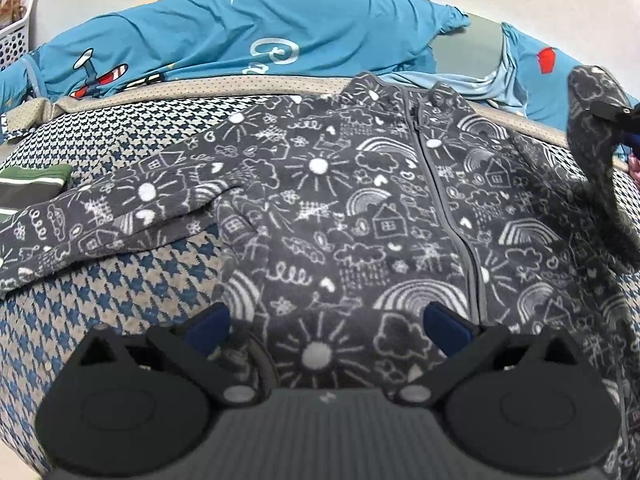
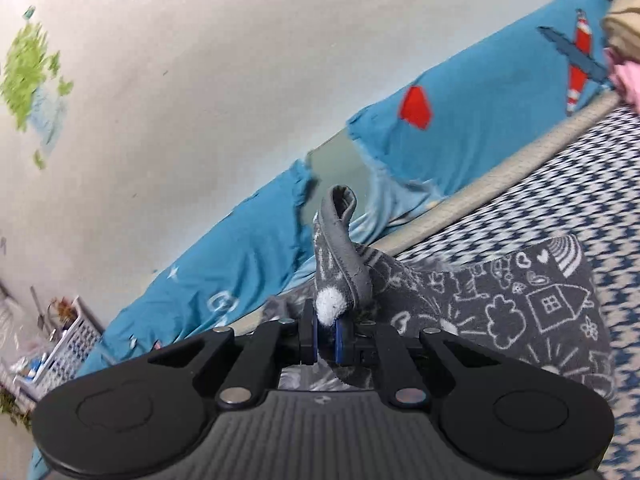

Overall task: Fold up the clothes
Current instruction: 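Carry the sleeve cuff with the right gripper across the hoodie front, then lay the sleeve on the hoodie chest and open the right gripper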

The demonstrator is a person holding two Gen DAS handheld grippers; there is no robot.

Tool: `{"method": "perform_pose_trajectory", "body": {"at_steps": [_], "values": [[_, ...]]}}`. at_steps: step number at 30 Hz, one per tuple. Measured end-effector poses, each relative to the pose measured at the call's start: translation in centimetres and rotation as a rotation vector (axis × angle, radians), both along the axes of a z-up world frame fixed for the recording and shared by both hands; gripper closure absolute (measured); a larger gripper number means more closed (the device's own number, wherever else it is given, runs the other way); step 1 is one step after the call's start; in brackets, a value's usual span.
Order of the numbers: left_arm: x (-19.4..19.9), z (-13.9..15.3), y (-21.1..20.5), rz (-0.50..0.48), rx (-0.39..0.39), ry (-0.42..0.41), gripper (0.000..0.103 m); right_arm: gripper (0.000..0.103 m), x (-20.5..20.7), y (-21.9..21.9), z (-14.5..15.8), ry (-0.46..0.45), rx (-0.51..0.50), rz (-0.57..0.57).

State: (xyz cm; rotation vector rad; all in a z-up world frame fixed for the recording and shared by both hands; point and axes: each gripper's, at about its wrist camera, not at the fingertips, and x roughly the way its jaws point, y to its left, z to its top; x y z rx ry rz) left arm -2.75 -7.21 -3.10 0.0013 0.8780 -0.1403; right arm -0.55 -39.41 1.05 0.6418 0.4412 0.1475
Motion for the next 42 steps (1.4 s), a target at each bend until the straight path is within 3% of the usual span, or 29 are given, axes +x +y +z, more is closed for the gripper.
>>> {"method": "perform_pose_trajectory", "body": {"at_steps": [11,26,34,37,38,42], "values": [[-0.1,0.0,1.1,0.018,-0.006,0.011,0.000,0.094,0.9,6.7,-1.2,-0.005,-0.099,0.170],[-0.2,0.2,2.3,0.051,-0.011,0.010,0.000,0.093,1.6,12.3,-2.4,-0.033,-0.134,0.383],[-0.2,0.3,2.6,0.060,-0.010,0.008,0.000,0.090,2.0,13.7,-3.5,-0.002,-0.153,0.405],[-0.2,0.3,2.7,0.066,-0.012,0.008,0.000,0.077,2.1,13.9,-3.6,0.012,-0.152,0.433],[-0.2,0.3,2.7,0.066,-0.010,0.006,0.000,0.067,2.0,13.9,-3.6,0.011,-0.145,0.442],[-0.2,0.4,2.7,0.066,-0.007,0.003,0.000,0.061,1.6,14.0,-3.3,-0.005,-0.144,0.466]]}}
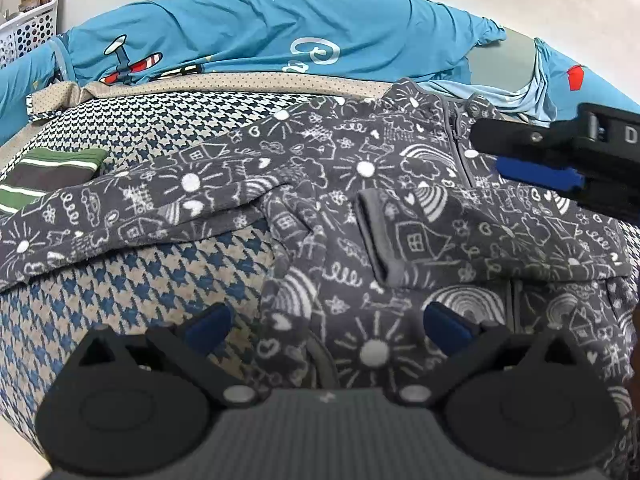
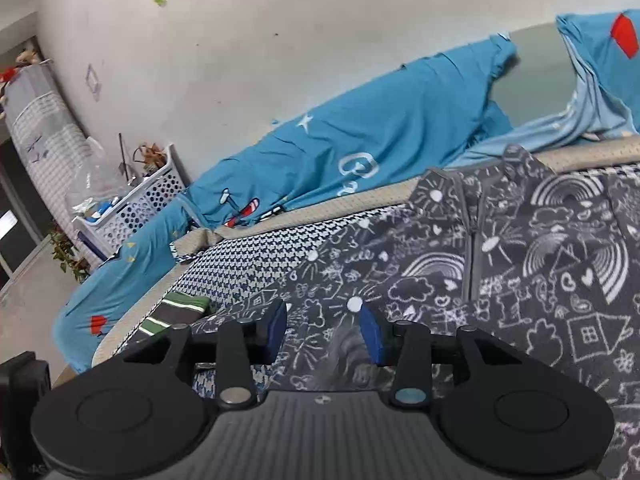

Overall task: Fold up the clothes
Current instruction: 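Lay the sleeve on the hoodie chest and open the right gripper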

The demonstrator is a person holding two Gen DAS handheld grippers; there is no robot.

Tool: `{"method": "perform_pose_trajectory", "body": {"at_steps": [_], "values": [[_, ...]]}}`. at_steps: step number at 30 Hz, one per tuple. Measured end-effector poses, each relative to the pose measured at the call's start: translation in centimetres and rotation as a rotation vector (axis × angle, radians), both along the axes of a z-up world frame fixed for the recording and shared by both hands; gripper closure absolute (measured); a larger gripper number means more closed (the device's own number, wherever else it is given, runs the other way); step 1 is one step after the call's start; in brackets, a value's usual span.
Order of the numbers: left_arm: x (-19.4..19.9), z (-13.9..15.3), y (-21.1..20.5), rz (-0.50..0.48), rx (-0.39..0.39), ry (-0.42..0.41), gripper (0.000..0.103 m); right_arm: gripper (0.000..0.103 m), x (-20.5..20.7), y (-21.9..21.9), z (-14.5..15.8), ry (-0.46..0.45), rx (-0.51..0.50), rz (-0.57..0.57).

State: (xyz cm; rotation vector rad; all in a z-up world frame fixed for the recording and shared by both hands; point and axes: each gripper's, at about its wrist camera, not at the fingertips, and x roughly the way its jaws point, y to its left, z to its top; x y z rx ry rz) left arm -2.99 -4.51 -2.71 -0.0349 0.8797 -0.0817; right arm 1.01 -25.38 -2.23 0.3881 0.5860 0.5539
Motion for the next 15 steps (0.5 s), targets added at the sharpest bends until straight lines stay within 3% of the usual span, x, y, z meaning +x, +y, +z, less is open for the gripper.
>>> {"method": "perform_pose_trajectory", "body": {"at_steps": [15], "values": [[-0.2,-0.1,-0.6,-0.017,0.020,-0.006,0.000,0.057,-2.6,-2.2,0.2,-0.003,-0.121,-0.134]]}}
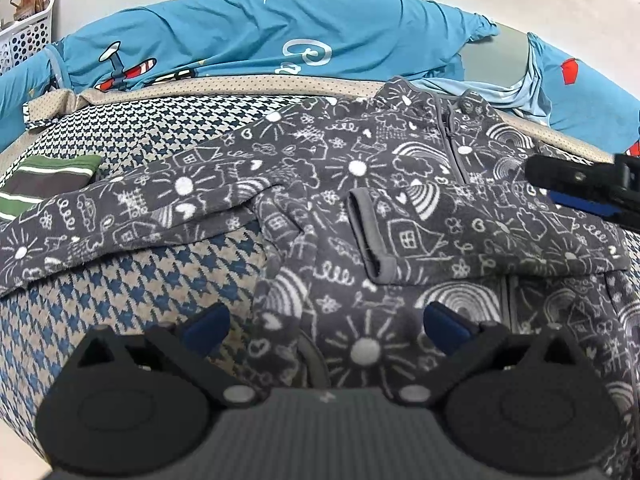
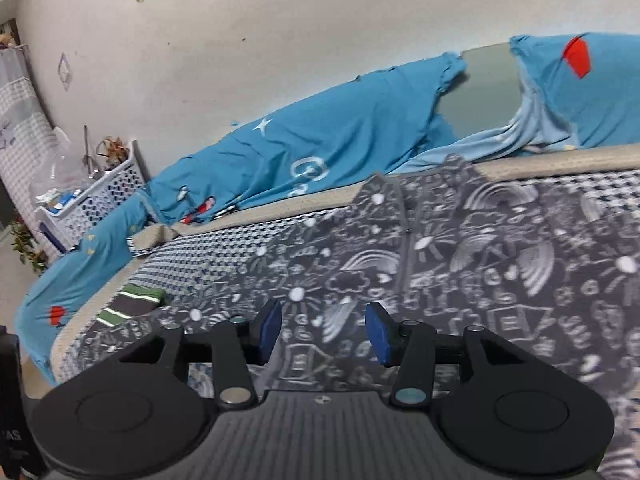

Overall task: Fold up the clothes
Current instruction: 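Lay the sleeve on the hoodie chest and open the right gripper, then move the right gripper back from the folded sleeve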

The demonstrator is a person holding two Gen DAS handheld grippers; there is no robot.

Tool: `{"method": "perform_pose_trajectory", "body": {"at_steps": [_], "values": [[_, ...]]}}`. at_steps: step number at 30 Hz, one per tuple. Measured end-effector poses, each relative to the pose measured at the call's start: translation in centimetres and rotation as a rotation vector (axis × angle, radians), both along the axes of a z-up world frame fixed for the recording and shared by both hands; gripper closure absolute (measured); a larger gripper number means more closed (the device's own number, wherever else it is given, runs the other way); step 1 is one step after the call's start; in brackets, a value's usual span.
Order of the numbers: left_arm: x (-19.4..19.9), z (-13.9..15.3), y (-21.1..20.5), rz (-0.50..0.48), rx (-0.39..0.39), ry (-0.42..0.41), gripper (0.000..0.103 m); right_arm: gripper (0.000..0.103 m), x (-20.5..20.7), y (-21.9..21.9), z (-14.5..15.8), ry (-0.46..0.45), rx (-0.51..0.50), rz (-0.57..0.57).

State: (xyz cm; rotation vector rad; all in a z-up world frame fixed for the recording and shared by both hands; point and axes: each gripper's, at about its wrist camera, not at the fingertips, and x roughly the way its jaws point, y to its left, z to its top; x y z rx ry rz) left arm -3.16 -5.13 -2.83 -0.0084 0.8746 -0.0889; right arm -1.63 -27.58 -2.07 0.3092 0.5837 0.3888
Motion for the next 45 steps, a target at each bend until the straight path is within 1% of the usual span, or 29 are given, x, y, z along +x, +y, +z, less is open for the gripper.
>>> {"method": "perform_pose_trajectory", "body": {"at_steps": [2,4,7,13,17,22,27,32,35,39,45], "values": [[-0.1,-0.1,-0.1,-0.005,0.008,-0.001,0.000,0.055,-0.7,-0.4,0.1,-0.016,-0.030,-0.036],[-0.2,-0.1,-0.2,-0.008,0.017,-0.002,0.000,0.052,-1.4,-0.9,0.3,-0.025,-0.051,-0.073],[-0.2,-0.3,-0.3,-0.011,0.025,-0.001,0.000,0.049,-2.3,-1.8,0.4,-0.021,-0.051,-0.133],[-0.3,-0.7,-0.5,-0.016,0.049,0.007,0.000,0.045,-4.6,-3.5,0.5,0.002,-0.032,-0.246],[-0.5,-1.0,-0.9,-0.028,0.071,0.009,0.000,0.044,-5.9,-4.3,-0.1,0.047,0.001,-0.290],[-0.7,-1.5,-1.3,-0.052,0.088,0.016,0.000,0.044,-7.3,-4.9,-0.9,0.075,0.010,-0.327],[-1.1,-2.0,-1.5,-0.066,0.096,0.025,0.000,0.043,-8.8,-5.2,-1.3,0.081,0.016,-0.352],[-1.3,-2.3,-1.5,-0.077,0.105,0.025,0.000,0.042,-10.1,-5.0,-1.7,0.096,-0.022,-0.373],[-1.3,-2.5,-1.5,-0.076,0.099,0.026,0.000,0.039,-10.8,-4.9,-2.0,0.102,-0.047,-0.377],[-1.6,-2.8,-1.4,-0.064,0.091,0.024,0.000,0.037,-11.7,-4.7,-2.4,0.107,-0.074,-0.375],[-2.0,-3.0,-1.3,-0.041,0.079,0.014,0.000,0.037,-12.2,-4.9,-3.5,0.162,-0.087,-0.383]]}}
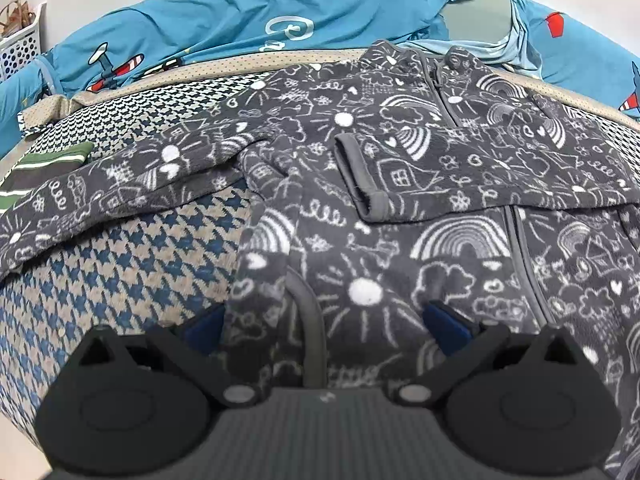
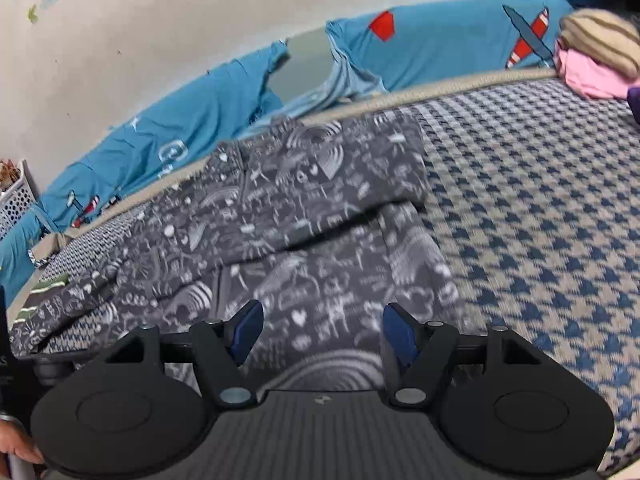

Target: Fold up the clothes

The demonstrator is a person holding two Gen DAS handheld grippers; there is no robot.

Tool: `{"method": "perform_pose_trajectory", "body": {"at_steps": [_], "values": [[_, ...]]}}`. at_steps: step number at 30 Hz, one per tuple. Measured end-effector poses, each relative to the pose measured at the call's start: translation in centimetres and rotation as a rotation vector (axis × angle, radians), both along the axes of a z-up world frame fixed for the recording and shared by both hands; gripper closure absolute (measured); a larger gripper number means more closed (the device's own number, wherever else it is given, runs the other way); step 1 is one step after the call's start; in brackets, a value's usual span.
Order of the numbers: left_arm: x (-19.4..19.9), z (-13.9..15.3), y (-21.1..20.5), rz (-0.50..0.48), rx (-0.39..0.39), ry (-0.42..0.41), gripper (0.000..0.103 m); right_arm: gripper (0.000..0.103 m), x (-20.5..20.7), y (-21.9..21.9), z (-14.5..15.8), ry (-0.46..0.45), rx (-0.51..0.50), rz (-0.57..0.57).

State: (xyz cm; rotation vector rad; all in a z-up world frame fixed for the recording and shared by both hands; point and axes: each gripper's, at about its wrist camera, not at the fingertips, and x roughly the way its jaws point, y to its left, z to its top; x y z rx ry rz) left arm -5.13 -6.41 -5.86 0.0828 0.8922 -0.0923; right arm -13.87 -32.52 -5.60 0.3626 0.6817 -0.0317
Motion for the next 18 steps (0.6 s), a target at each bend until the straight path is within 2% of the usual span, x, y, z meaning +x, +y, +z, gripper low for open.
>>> {"method": "perform_pose_trajectory", "body": {"at_steps": [7,18], "values": [[-0.4,-0.1,0.1,0.016,-0.012,-0.005,0.000,0.036,-0.5,-0.1,-0.9,0.034,0.002,0.000],[-1.1,-0.1,0.5,0.022,-0.021,-0.014,0.000,0.030,-1.1,1.6,-1.6,0.032,-0.115,0.055]]}}
